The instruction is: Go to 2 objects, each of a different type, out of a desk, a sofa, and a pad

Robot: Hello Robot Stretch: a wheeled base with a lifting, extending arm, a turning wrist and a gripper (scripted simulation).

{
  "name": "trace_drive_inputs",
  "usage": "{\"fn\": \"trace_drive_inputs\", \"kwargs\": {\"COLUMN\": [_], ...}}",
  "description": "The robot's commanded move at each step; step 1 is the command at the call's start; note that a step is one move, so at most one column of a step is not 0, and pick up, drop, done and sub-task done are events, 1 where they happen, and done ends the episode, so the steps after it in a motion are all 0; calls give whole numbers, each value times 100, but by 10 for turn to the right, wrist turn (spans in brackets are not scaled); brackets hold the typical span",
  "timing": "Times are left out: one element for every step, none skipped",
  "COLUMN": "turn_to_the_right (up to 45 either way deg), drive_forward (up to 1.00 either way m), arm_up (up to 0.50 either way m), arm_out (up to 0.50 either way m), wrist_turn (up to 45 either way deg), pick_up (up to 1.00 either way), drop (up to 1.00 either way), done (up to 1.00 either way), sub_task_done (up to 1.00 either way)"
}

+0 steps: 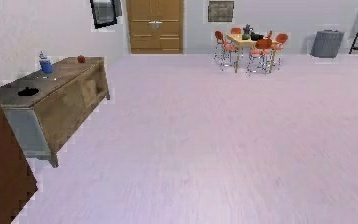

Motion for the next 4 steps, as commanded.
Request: {"fn": "trace_drive_inputs", "kwargs": {"turn_to_the_right": [0, 450, 90, 0], "drive_forward": [5, 0, 0, 100], "arm_up": [0, 0, 0, 0], "arm_out": [0, 0, 0, 0], "wrist_turn": [0, 0, 0, 0], "pick_up": [0, 0, 0, 0], "drop": [0, 0, 0, 0], "done": [0, 0, 0, 0], "sub_task_done": [0, 0, 0, 0]}}
